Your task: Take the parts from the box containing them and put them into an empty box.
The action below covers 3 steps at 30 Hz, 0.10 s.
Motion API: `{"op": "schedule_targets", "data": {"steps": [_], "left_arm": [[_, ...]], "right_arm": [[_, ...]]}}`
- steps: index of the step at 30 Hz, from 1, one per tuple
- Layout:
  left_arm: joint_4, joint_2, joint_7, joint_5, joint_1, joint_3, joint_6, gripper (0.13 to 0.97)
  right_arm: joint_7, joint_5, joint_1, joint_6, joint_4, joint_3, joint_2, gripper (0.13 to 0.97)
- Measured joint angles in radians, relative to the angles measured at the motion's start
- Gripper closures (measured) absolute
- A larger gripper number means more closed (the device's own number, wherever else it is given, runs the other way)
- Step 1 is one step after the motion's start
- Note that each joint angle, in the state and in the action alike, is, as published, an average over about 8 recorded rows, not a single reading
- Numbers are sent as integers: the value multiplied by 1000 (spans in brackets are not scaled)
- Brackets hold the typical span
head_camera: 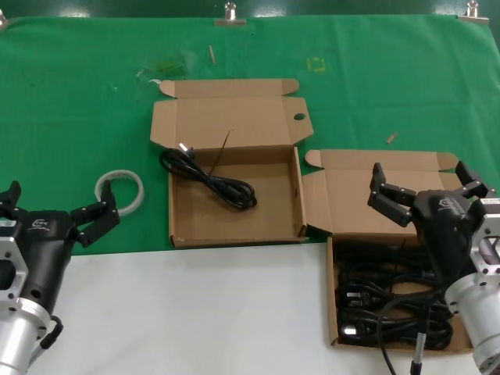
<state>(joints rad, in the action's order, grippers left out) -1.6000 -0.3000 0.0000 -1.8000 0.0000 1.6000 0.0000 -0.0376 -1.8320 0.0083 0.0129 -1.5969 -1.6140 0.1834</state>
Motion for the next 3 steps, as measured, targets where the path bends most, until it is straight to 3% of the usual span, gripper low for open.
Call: {"op": "schedule_targets", "data": {"steps": [3], "left_arm": [[0, 0, 0, 0, 0, 0, 0, 132]], "right_arm": [[0, 0, 0, 0, 0, 0, 0, 129]]}}
